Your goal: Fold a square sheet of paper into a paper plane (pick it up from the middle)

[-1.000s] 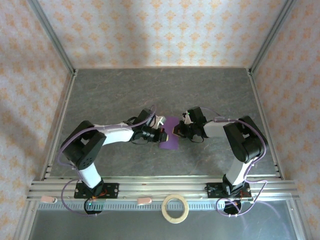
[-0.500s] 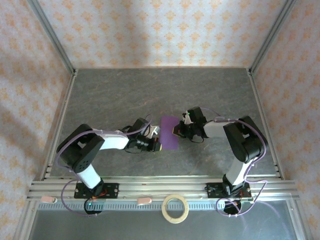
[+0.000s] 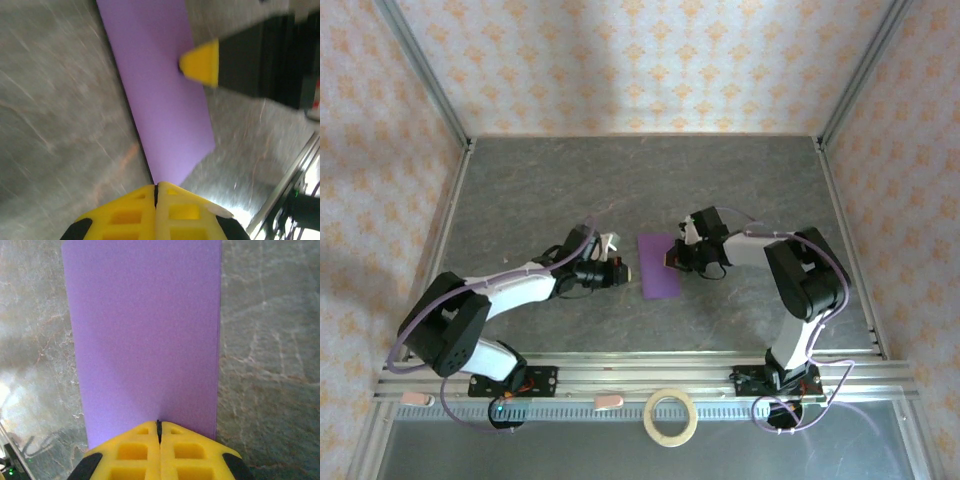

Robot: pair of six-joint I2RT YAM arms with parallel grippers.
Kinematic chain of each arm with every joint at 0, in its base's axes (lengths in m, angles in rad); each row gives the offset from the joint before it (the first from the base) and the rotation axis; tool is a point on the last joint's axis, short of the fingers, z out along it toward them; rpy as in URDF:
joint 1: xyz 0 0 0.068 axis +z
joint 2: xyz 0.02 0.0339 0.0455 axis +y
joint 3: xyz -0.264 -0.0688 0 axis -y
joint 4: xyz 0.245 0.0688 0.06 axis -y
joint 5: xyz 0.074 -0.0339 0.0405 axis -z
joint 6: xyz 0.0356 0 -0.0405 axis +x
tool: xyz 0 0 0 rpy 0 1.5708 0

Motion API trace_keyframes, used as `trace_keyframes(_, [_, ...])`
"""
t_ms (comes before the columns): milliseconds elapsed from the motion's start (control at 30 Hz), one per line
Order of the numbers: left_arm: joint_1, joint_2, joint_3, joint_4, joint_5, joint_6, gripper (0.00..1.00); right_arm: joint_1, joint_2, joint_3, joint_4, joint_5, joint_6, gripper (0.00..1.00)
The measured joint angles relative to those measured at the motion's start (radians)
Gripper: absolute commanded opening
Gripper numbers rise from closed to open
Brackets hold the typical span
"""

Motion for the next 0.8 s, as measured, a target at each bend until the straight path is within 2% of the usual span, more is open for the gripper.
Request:
trace_keyframes(67, [0.037,0.034,0.024,0.026,0.014,-0.036,0.04,0.005,0.003,0.02,-0.024,0.006,-0.019,0.04])
trace_keyframes(200, [0.053,0.127,0.137,0.06,0.026,-0.077,0.05,0.01,-0.026,0.023,-0.05,0.007,-0.014,0.19])
trace_keyframes(367, [0.053,0.229,0.29,0.079,0.036,-0.085,0.06,0.005,-0.227,-0.025,-0.022,0.02,0.056,0.38])
trace_keyframes(500, [0.053,0.343,0.399,0.07,0.039,-0.075,0.06,-0.019,-0.334,-0.081,-0.008,0.021,0.108,0.4])
trace_keyframes(800, [0.056,0.52,0.505,-0.003,0.023,-0.029,0.06,-0.035,-0.299,-0.207,-0.068,-0.027,0.164,0.45])
